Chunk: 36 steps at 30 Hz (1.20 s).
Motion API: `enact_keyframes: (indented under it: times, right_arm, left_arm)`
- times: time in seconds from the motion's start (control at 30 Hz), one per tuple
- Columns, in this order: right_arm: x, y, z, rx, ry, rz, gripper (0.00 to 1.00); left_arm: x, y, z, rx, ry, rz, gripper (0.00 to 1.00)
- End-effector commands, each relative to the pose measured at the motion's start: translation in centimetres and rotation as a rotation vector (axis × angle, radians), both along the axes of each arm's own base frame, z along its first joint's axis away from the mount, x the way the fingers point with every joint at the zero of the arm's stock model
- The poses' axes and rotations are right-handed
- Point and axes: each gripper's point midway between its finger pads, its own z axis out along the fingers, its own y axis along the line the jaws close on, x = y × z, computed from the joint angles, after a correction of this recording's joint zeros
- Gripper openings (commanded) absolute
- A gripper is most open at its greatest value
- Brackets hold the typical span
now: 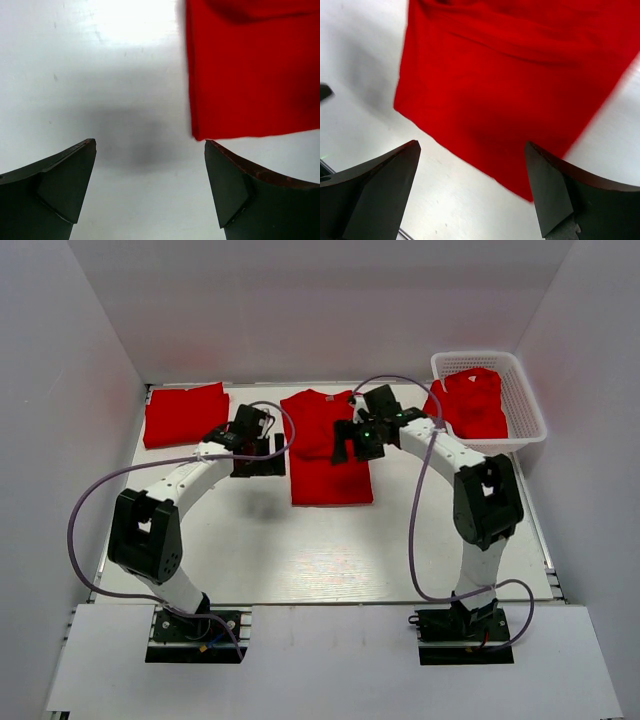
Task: Fold and stack the t-shirts
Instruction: Fold the folded rectangular tshirt in 1/3 of the way
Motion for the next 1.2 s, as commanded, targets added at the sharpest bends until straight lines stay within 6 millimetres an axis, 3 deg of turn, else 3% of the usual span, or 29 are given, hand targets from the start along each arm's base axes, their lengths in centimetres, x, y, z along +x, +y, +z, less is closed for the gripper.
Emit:
enact_keyframes:
  times: [0.0, 0.1, 0.27, 0.4, 0.57, 0.6, 0.67, 0.7, 0.73, 0.8, 0.83, 0.9, 0.93, 1.0, 1.03, 1.07, 1.1, 1.13, 1.17]
  right_arm:
    - [1.2, 4.2, 0.6, 0.088, -0.052, 0.085, 0.9]
    - [1.7, 6.1, -0.5, 0.105, -0.034, 0.092, 0.9]
    - [3.5, 7.4, -2.4, 0.11, -0.06, 0.074, 0.9]
    - [5.0, 8.2, -2.3, 0.127, -0.1, 0.045, 0.9]
    - [8.4, 8.2, -2.1, 0.116, -0.186, -0.04, 0.9]
    - [8.3, 9.0, -2.1, 0.118, -0.19, -0.034, 0.9]
    - [10.4, 8.2, -0.9, 0.115, -0.238, -0.09, 0.9]
    - [10.7, 8.1, -1.7, 0.102, -0.231, -0.103, 0.9]
    - [11.4, 8.4, -0.7, 0.108, -0.255, -0.115, 0.9]
    - [11.7, 8.0, -1.5, 0.09, -0.231, -0.134, 0.9]
    - [12.1, 8.0, -0.8, 0.098, -0.241, -0.14, 0.9]
    - [11.8, 7.7, 0.3, 0.091, -0.246, -0.136, 0.9]
    - [11.7, 7.3, 1.8, 0.095, -0.263, -0.14, 0.9]
    - [10.7, 6.1, 1.0, 0.042, -0.25, -0.151, 0.9]
    - [10.2, 5.3, 4.3, 0.055, -0.299, -0.171, 0.9]
    - [9.1, 4.5, 3.4, 0.034, -0.276, -0.18, 0.9]
    - [8.4, 2.4, 1.5, -0.032, -0.256, -0.232, 0.9]
    - [7.4, 1.8, 4.6, -0.003, -0.296, -0.25, 0.9]
    - [5.1, -0.1, 0.7, -0.073, -0.218, -0.271, 0.9]
  left_arm:
    - [-1.8, 0.6, 0.1, -0.016, 0.008, 0.028, 0.99]
    - [-2.8, 0.9, -0.4, -0.013, 0.028, 0.036, 0.99]
    - [-3.6, 1.3, -0.9, -0.007, 0.042, 0.036, 0.99]
    - [-3.6, 1.3, -0.9, -0.007, 0.042, 0.036, 0.99]
    - [-3.7, 1.7, -1.0, 0.018, 0.042, 0.038, 0.99]
    - [-3.7, 1.8, -1.0, 0.023, 0.041, 0.03, 0.99]
    - [-3.7, 1.8, -1.0, 0.023, 0.041, 0.03, 0.99]
    - [-3.7, 1.8, -1.0, 0.027, 0.04, 0.022, 0.99]
    - [-3.9, 1.9, -1.1, 0.031, 0.048, 0.022, 0.99]
    - [-3.7, 1.8, -0.8, 0.027, 0.04, 0.022, 0.99]
    - [-3.6, 1.8, -0.8, 0.032, 0.039, 0.014, 0.99]
    - [-3.5, 1.6, -0.5, 0.026, 0.032, 0.0, 0.99]
    - [-3.3, 1.4, -0.4, 0.018, 0.025, -0.016, 0.99]
    - [-3.2, 1.0, -0.2, -0.001, 0.019, -0.026, 0.99]
    - [-2.7, 0.6, -0.3, -0.01, 0.006, -0.039, 0.99]
    - [-2.8, -0.3, -0.1, -0.033, -0.001, -0.064, 0.99]
    - [-2.4, -1.3, -0.2, -0.06, -0.013, -0.089, 0.99]
    - [-2.3, -1.9, -0.5, -0.081, -0.003, -0.106, 0.99]
    - [-2.2, -2.5, -0.8, -0.102, 0.0, -0.12, 0.99]
